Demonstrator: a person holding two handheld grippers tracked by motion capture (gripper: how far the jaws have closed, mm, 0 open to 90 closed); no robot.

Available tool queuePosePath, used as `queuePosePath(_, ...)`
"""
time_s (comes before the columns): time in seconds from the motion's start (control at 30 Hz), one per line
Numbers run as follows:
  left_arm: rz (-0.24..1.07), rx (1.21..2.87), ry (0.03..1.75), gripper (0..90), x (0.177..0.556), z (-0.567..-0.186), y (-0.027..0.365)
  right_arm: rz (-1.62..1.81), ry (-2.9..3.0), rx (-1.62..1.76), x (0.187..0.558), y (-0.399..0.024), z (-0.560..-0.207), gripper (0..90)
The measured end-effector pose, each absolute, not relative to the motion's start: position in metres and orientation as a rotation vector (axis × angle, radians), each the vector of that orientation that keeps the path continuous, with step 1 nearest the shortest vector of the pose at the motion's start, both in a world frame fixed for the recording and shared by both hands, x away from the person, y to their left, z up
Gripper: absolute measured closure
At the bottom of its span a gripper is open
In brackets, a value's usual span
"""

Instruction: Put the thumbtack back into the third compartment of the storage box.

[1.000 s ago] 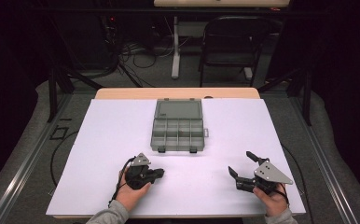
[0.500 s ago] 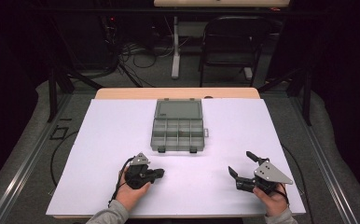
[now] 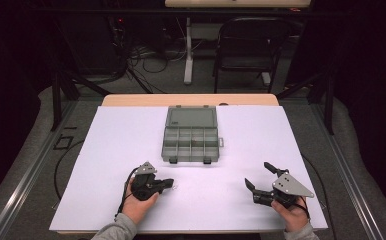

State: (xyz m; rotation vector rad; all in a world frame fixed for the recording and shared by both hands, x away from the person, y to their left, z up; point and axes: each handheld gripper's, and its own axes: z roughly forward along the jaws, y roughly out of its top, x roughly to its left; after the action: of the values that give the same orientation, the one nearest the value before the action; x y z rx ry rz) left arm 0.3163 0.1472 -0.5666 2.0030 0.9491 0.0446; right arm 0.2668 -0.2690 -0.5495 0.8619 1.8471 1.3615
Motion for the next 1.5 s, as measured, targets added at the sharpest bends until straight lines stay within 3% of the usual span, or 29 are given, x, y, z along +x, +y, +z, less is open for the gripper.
queuePosePath(0.17,0.060,2.022,0.912,75.1,0.314,-0.567,0.142,1.359,1.851,0.864,0.267,-0.269,-0.550,14.3)
queuePosePath(0.77,0.123,2.097,0.906,85.5,0.312,-0.568,0.134,1.359,1.849,0.864,0.267,-0.269,-0.550,14.3)
queuePosePath(1.13,0.115,1.994,0.923,85.6,0.313,-0.558,0.146,1.358,1.852,0.861,0.267,-0.269,-0.549,14.3)
queuePosePath(1.5,0.211,1.865,0.922,85.6,0.312,-0.545,0.160,1.358,1.848,0.863,0.267,-0.270,-0.550,14.3)
